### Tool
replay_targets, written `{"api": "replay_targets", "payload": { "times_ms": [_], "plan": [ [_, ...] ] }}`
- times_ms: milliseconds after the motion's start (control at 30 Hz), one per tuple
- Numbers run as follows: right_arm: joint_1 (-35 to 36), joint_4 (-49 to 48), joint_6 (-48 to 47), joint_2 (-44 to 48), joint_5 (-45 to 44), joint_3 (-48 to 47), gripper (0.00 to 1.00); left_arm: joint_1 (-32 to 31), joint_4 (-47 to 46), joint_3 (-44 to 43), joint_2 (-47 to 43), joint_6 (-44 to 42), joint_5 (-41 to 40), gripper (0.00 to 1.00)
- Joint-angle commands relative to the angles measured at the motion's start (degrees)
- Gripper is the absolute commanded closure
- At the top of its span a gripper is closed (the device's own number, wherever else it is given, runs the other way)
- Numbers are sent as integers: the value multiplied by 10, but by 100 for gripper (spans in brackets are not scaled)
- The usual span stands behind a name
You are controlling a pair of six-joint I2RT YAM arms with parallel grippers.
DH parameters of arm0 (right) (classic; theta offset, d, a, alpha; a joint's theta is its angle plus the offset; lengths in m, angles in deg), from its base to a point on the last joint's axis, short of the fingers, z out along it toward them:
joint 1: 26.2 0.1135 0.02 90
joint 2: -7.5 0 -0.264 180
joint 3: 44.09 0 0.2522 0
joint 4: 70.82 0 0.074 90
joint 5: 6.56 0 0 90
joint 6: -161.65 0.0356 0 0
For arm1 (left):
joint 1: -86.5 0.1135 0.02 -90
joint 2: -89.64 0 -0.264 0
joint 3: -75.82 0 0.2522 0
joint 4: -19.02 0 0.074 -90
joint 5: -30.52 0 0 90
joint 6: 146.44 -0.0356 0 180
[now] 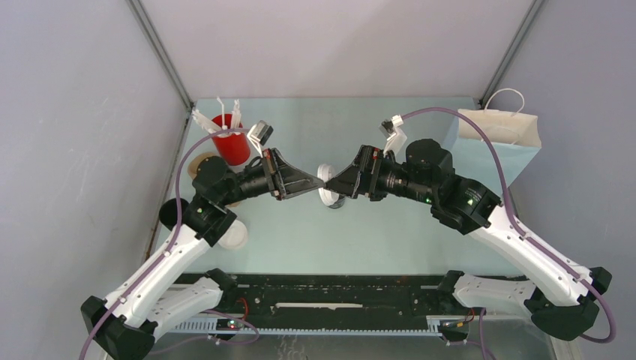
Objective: Pack the takeout coffee
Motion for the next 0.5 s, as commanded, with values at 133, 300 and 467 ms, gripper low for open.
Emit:
{"api": "replay_targets", "payload": {
  "times_ms": [133,300,467],
  "plan": [
    [7,-31,2,-9,16,-3,5,-4,-12,-25,-15,-15,22,100],
    [8,-31,1,-3,16,-3,5,-4,-13,-24,-19,-16,24,100],
    [8,-85,10,27,32,47,1,-4,-29,-22,-17,-10,35,100]
  ]
}}
